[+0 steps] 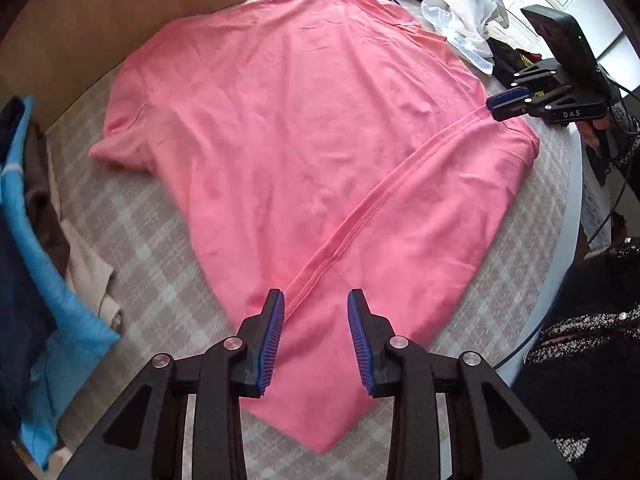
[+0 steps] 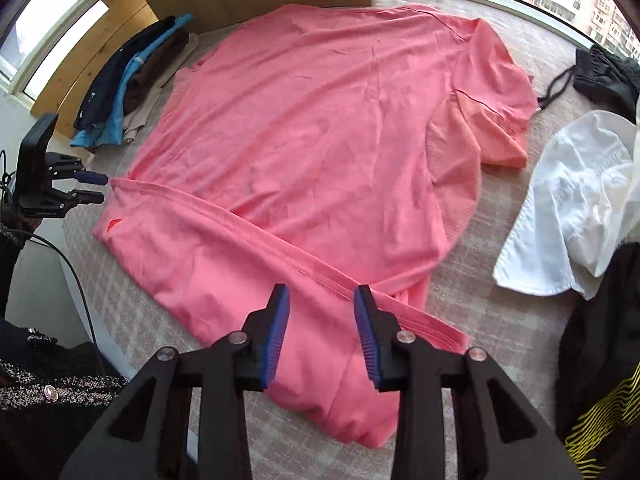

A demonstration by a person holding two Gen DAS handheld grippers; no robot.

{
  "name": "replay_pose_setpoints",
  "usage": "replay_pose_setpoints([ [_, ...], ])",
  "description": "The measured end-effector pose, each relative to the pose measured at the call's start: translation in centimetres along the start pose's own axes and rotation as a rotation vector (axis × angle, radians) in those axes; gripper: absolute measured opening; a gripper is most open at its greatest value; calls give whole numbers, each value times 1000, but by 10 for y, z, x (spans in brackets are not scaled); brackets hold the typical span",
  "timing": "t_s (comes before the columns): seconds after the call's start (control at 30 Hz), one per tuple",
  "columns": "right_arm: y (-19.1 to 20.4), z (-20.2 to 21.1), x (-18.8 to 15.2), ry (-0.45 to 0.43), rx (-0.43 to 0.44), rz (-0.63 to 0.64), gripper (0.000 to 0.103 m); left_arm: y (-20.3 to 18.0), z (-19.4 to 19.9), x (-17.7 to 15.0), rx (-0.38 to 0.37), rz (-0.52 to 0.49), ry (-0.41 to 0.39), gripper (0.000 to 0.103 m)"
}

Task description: Fold clothes

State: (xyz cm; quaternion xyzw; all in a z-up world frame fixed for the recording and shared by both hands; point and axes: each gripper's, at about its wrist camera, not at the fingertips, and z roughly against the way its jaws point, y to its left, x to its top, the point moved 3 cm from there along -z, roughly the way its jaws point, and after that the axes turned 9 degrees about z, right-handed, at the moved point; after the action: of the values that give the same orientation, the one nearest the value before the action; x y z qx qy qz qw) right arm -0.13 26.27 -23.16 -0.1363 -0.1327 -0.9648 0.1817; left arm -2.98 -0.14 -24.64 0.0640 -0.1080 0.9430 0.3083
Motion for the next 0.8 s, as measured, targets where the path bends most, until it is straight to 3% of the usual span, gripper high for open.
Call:
replay_pose_setpoints([
  [0.07, -24, 6, -15, 10, -38, -71, 42, 19, 3, -12, 14, 46, 6, 31],
  [0.17, -47, 9, -27, 20, -22, -138, 42, 32, -2, -13, 21, 59, 9, 31],
  [0.23, -55, 8, -29, 21, -10, -156, 42, 41, -5, -14, 26, 68, 11, 31],
  [0.33, -62, 6, -32, 24, 14, -170, 42, 54, -9, -15, 34, 81, 14, 42],
  [0.47, -66, 3, -39, 48, 14, -176, 42, 72, -15, -17, 44, 99, 18, 43],
  [0.53, -70, 2, -43, 52, 12, -177, 42, 75, -18, -16, 35, 110, 24, 37],
  [0.57, -72, 2, -44, 53, 11, -179, 42, 74, -18, -16, 30, 100, 26, 24],
  [0.6, -74, 2, -46, 56, 10, -180, 42, 72, -19, -16, 24, 90, 28, 0],
  [0.8, -84, -3, -47, 50, 40, -177, 44, 67, -21, -17, 21, 51, 40, 1],
])
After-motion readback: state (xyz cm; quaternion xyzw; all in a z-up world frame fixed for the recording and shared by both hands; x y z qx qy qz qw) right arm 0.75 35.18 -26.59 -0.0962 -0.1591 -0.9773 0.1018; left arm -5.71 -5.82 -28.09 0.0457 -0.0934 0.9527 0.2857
